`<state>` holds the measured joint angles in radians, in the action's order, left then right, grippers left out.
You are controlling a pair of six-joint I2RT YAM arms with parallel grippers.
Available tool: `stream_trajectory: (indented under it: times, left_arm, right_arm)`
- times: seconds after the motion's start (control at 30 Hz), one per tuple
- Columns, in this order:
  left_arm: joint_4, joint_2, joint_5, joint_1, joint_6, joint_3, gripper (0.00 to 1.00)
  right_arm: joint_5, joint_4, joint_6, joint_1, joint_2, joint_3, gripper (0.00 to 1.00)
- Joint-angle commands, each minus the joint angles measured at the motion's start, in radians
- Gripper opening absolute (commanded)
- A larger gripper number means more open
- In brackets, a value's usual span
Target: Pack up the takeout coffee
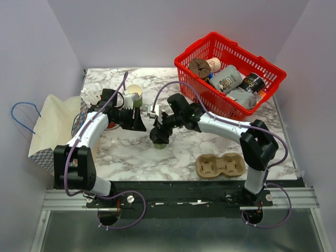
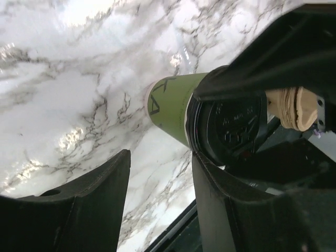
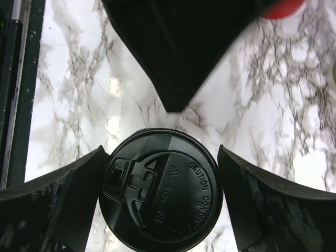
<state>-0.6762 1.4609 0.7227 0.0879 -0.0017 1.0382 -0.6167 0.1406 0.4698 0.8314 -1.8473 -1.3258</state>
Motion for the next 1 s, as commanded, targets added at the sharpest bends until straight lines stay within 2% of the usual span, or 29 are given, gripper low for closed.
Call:
stream_trajectory:
  times: [0.0,0.2,0.37,0.6,0.97]
  left_arm:
    - [0.073,-0.057,0.113,0.003,0.006,0.062,0.6]
    - [0.138,-0.085,0.216,0.004,-0.044,0.054,0.6]
    - [0.159,-0.111,0.239,0.036,-0.006,0.026,0.61]
    - [0.136,-0.094,0.23,0.065,0.042,0.033,0.61]
    - [0.139,-0.063,0.248,0.075,0.043,0.022,0.61]
  right_arm:
    - [-0.061,0.217,0.026,-0.052,-0.004,-0.027,0.97]
    - [-0.133,0.272,0.093,-0.054,0.023,-0.029,1.0]
    - [-0.144,0.292,0.105,-0.057,0.014,-0.052,1.0]
    - [-0.13,0.292,0.038,-0.075,-0.053,-0.15,1.0]
    - [-0.235,0.313,-0.02,-0.133,-0.108,-0.202,1.0]
